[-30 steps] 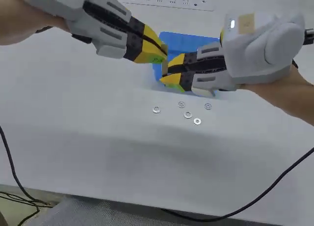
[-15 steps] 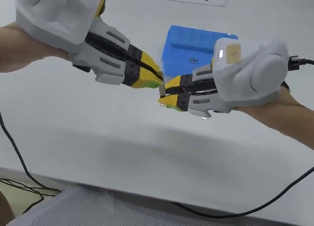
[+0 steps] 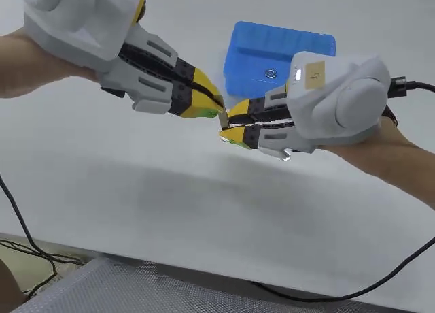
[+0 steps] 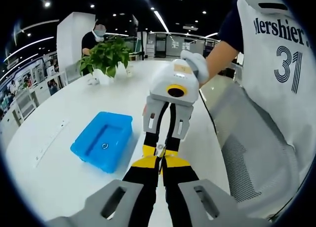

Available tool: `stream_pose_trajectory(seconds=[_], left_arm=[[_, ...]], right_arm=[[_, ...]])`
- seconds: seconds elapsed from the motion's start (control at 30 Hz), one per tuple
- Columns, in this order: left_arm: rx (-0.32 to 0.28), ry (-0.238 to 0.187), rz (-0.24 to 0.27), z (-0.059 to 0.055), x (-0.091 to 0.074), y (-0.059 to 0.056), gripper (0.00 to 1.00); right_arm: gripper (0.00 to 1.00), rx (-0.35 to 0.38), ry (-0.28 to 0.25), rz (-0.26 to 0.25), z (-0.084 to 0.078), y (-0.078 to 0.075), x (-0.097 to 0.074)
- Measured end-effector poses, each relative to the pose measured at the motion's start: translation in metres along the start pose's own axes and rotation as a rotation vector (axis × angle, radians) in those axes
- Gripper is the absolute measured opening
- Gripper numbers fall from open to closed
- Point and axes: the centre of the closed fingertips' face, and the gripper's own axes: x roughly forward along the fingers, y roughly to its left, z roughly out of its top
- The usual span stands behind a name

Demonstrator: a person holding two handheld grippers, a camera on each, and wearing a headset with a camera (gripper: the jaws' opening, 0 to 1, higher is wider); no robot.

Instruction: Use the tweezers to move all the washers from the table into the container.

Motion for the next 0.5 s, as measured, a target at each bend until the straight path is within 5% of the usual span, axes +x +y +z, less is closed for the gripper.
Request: stream_pose_trajectory(seconds=[0.5], left_arm=[[-0.003,0.020,-0.020,-0.011,0.007,0.006,0.07]], right_arm=[[0.11,0.030,0.003,0.008,-0.011,-0.002,0.009]])
